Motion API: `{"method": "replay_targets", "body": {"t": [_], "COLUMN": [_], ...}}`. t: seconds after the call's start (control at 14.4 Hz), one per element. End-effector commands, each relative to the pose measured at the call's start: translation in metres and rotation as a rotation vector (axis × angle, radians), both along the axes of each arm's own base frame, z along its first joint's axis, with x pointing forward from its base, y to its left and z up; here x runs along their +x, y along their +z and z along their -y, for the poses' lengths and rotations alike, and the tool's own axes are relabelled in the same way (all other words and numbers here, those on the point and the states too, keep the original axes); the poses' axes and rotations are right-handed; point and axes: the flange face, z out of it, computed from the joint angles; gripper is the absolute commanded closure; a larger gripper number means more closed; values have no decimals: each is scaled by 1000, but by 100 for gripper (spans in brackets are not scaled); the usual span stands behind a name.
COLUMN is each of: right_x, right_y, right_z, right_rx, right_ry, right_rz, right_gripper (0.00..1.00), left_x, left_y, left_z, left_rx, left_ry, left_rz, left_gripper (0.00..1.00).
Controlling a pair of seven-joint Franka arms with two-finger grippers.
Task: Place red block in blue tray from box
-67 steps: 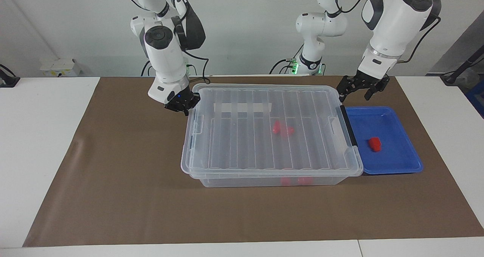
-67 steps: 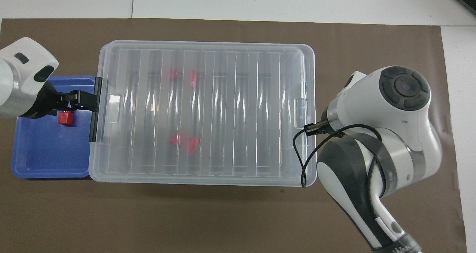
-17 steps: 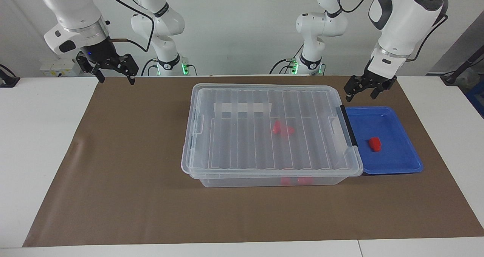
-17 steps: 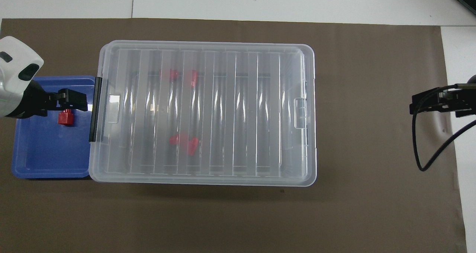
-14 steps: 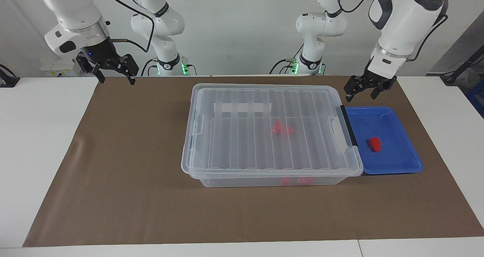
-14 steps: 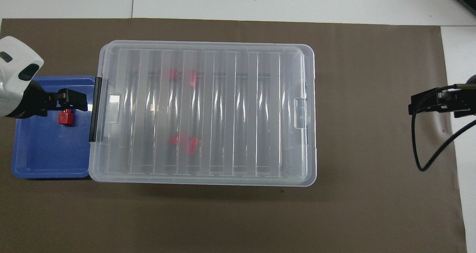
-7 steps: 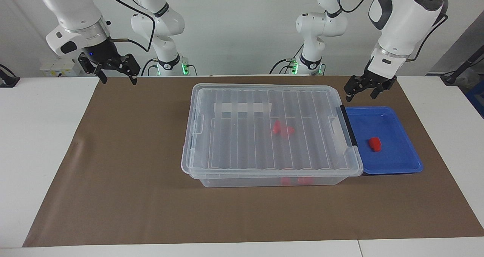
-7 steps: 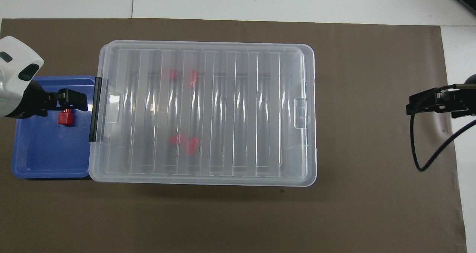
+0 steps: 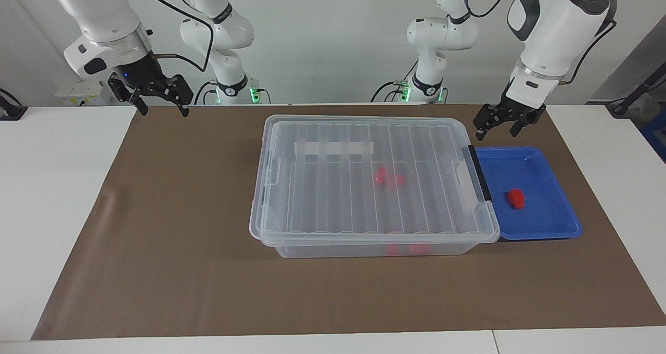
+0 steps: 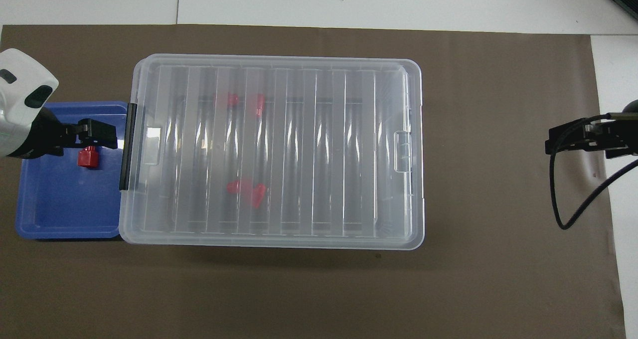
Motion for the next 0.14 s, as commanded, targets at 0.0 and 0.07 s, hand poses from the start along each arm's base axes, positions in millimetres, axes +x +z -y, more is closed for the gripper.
{"method": "replay_targets", "body": {"t": [0.0,0.07], "right_x": [-6,-6], "right_y": [-1,-1], "right_z": [3,3], "right_rx": [-12,-12], "right_ry": [5,5], "right_rz": [14,14], "right_gripper": [0,0], "left_x": [-7,-7], "left_y": [5,5], "left_z": [-2,-2], "left_rx": [-12,-12], "left_ry": [12,12], "left_rz": [-5,-5], "left_gripper": [0,0]}}
